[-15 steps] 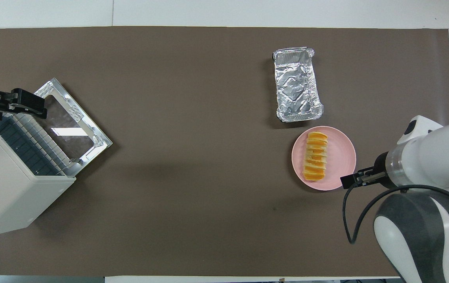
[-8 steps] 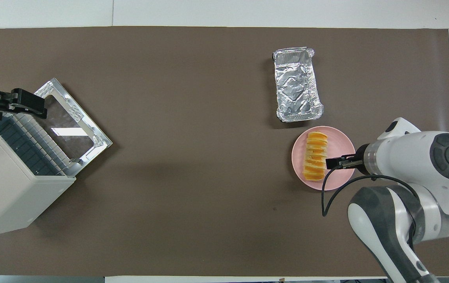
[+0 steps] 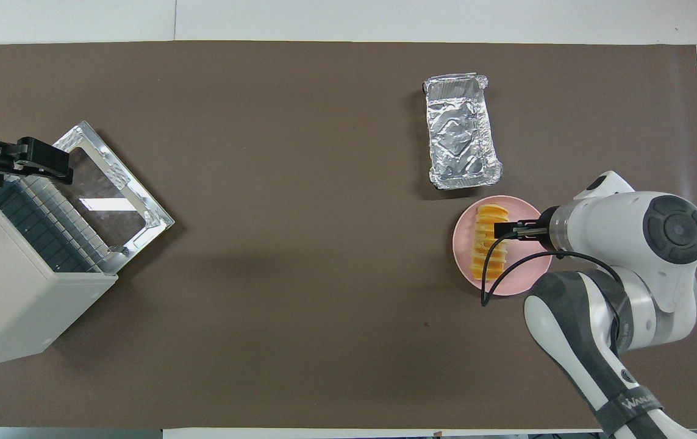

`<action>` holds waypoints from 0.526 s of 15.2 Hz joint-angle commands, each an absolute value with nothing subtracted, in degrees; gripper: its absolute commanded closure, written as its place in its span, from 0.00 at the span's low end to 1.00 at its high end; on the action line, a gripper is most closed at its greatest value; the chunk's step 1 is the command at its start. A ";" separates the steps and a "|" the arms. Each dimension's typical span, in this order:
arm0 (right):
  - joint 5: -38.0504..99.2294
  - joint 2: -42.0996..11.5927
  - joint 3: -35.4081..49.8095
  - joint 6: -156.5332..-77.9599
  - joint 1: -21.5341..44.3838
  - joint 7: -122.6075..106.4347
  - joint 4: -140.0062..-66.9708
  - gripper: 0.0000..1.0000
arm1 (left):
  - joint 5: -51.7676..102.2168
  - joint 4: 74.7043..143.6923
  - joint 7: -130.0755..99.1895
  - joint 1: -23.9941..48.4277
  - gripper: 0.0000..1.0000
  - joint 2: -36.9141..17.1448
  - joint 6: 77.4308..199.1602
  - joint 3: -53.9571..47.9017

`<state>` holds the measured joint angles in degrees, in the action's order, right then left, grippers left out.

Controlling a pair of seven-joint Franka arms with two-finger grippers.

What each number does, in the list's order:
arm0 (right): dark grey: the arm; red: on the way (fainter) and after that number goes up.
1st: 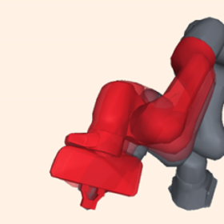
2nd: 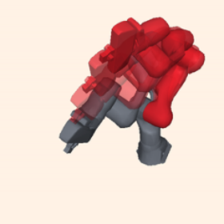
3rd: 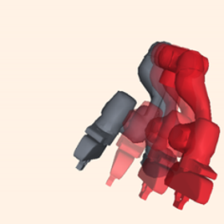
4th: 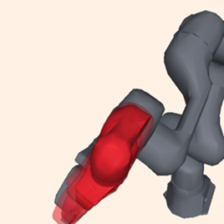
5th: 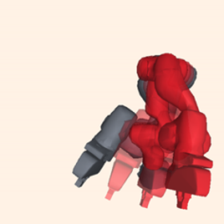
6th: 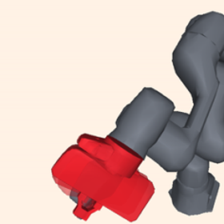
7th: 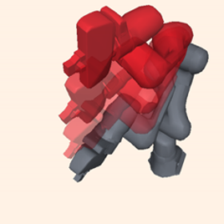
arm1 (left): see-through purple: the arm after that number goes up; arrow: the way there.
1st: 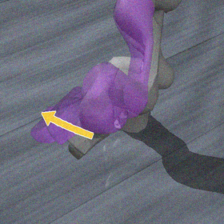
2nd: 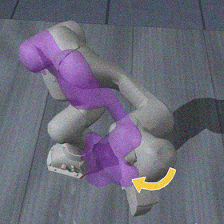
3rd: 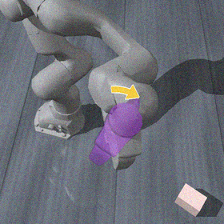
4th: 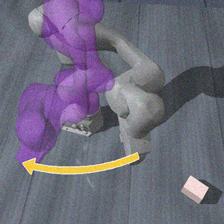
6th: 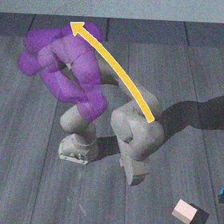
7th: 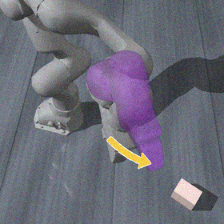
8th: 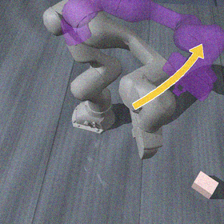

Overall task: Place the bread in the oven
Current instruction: 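Reach the right gripper down to the orange bread on the pink plate, then close the right gripper on the bread and lift it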

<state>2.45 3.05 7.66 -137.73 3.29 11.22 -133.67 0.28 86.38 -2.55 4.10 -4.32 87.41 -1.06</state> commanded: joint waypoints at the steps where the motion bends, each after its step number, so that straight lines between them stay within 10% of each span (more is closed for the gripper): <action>1: 0.27 0.88 7.82 -139.48 3.78 13.54 -133.50 0.00 | 0.79 88.16 -2.55 4.13 0.00 -2.64 88.07 -0.88; 8: -2.64 -0.17 7.82 -145.63 3.78 13.71 -137.63 0.00 | 0.79 88.24 -2.55 4.13 0.00 -2.64 88.07 -0.88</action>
